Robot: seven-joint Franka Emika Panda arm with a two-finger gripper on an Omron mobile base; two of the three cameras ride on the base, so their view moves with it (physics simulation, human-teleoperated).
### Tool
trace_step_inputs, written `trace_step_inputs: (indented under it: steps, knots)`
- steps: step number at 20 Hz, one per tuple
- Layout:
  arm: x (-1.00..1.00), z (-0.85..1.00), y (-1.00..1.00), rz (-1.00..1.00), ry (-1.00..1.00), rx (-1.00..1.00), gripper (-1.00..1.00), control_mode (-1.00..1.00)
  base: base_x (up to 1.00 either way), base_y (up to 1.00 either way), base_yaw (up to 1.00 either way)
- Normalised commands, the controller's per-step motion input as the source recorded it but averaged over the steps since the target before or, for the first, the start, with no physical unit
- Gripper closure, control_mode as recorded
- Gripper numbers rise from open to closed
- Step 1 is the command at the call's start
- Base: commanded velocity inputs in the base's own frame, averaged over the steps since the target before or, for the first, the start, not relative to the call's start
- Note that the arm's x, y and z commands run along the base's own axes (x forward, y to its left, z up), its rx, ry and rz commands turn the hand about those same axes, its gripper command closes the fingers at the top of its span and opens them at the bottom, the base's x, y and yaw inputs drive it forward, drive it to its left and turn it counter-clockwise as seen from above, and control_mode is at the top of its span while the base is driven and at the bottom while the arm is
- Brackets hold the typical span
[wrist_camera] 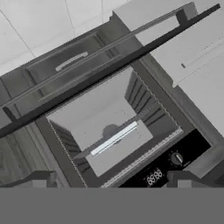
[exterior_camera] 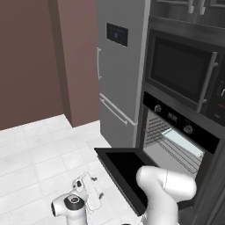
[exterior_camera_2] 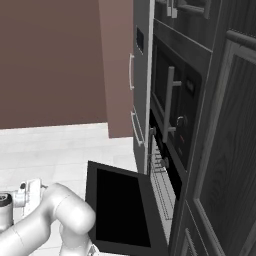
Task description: Take the baked cake out of the oven and place it on the plate for cooling. Then close the oven door.
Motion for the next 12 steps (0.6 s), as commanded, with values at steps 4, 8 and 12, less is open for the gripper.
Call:
trace_step_inputs:
  steps: [4, 8, 12]
  knots:
    - [0.29, -0.2, 0.13, -0.27, -0.27, 0.05, -1.0, -1.0, 0.0, 0.0, 0.0]
    - [0.32, -0.28, 0.12, -0.29, -0.21, 0.04, -1.0, -1.0, 0.0, 0.0, 0.0]
    - [0.11, -0.35, 0.02, -0.22, -0.24, 0.04, -1.0, -1.0, 0.0, 0.0, 0.0]
